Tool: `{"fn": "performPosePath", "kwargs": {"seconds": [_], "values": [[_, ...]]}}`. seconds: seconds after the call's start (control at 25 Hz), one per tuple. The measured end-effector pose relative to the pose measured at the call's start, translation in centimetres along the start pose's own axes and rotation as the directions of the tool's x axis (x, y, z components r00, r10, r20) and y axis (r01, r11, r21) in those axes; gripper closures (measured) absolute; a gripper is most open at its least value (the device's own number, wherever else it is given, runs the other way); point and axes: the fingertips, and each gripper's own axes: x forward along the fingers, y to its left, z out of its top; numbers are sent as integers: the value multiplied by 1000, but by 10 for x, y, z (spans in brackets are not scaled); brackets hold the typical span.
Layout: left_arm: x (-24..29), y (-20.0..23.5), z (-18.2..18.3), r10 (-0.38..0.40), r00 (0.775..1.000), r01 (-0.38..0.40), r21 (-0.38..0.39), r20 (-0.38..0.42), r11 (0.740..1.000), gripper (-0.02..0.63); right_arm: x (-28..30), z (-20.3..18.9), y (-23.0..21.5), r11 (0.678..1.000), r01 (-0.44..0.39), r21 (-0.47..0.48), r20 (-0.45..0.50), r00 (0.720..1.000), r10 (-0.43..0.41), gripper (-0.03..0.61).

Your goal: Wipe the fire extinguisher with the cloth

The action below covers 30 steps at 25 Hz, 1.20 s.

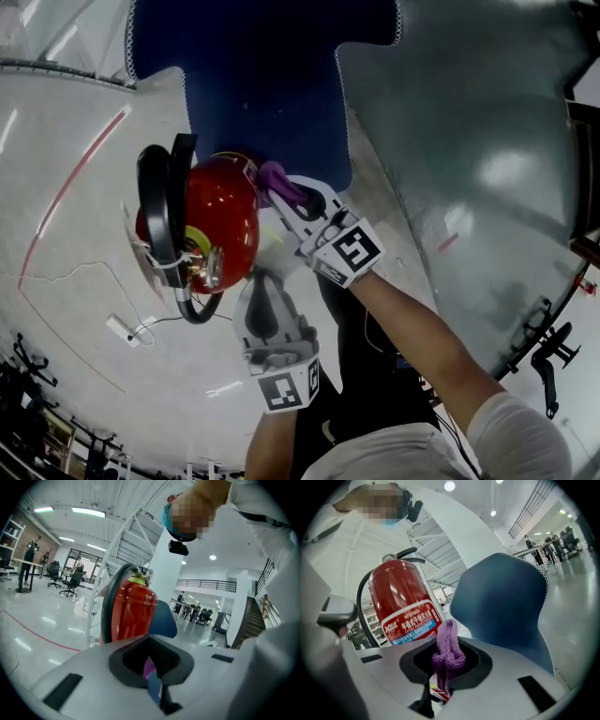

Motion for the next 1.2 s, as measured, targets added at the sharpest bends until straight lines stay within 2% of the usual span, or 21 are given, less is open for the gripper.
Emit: {"fn": "performPosePath", "kwargs": {"seconds": [0.64,0.92,1.2], "values": [[-21,-22,61,-17,999,17,7,42,1000,609,-38,121,69,999,-50,-7,134,990,50,522],[-36,-13,79,9,999,-11,40,41,999,609,-48,151,97,998,-66,-14,148,987,68,522],[-51,-16,106,-45,997,41,62,63,997,609,-59,177,133,996,-77,-51,164,983,85,522]]}}
